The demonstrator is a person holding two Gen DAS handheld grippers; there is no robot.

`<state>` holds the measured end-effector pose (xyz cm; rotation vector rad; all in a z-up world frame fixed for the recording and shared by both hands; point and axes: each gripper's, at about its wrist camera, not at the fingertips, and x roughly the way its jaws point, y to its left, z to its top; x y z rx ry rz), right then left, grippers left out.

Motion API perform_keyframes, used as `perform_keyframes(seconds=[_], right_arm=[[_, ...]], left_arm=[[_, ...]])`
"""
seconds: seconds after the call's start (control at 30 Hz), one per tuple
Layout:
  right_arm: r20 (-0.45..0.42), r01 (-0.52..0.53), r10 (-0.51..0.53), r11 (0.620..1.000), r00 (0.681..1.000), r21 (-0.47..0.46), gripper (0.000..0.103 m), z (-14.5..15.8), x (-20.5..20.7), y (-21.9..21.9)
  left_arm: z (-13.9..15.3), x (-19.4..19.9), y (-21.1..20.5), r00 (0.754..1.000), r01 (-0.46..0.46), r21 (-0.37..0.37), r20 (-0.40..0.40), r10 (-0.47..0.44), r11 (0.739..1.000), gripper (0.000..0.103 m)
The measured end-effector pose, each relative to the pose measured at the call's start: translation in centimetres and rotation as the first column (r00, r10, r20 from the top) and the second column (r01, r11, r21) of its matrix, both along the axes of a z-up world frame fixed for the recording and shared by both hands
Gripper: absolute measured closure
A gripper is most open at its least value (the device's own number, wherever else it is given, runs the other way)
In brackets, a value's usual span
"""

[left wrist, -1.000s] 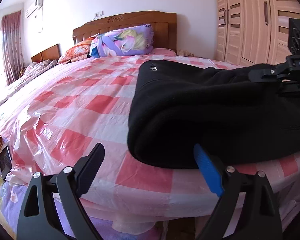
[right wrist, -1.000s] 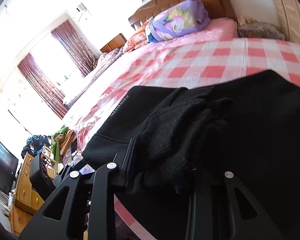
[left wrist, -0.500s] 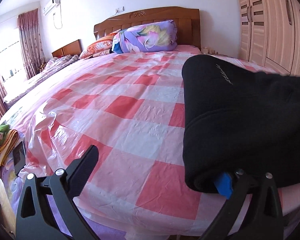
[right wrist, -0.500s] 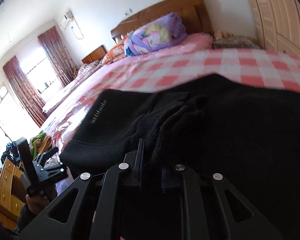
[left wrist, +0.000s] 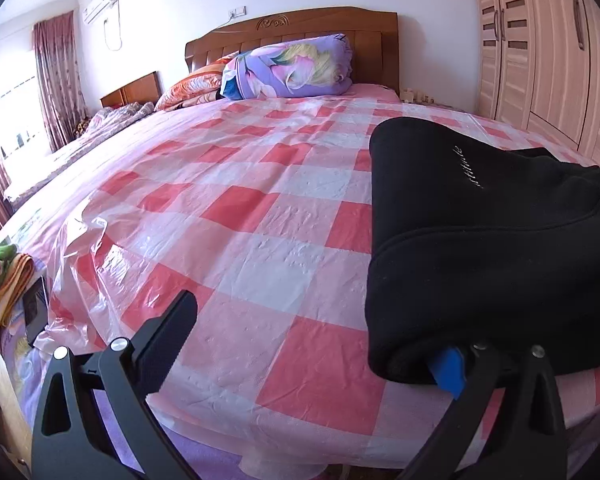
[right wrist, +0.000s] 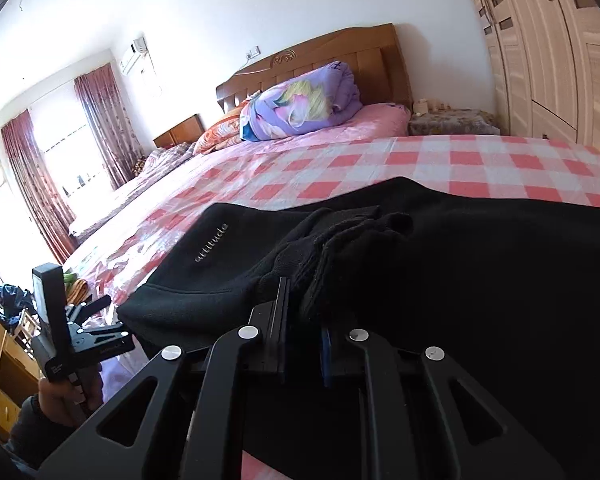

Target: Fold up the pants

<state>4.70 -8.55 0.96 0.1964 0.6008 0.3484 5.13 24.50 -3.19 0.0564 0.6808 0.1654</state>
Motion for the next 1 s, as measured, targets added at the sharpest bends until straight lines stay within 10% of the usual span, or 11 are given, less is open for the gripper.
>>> perform_keyframes(seconds=[0.43,0.63,0.7,0.87,1.0], right_arm=[[-0.157,0.009,0.004,0.997,0.988,0.08,0.089,-3.9,0.4,-2.5],[-0.137,0.024,-0.016,0.998,0.991,0.055,0.041,-2.5,-1.4,-4.4],[-0.091,0.072,-0.07,0.997,0.993,0.021,0.04,-1.5,-2.0,-5.2],[-0.006,0.044,-0.044,0.998,0.999,-0.041,0.04,1.0,-0.9,-3.1],[-0.009,-0.047,0.046,0.983,0.999,-0.18,0.04,1.5,1.6,1.5]], left_arm=[[0.7,0.2,-1.8,0.999,0.035,0.163,-0.043,-0.028,0.986,0.001],[2.1,-2.0,-1.7,0.972,0.214,0.203,-0.146,-0.186,0.956,0.002],[3.5,-3.7,-1.8,0.958,0.279,0.214,-0.135,-0.254,0.936,0.002],[9.6,-3.0,-2.0,0.961,0.264,0.053,0.067,-0.267,0.963,0.002],[10.2,2.8,-5.8,0.956,0.289,-0.026,0.054,-0.287,0.957,0.002]])
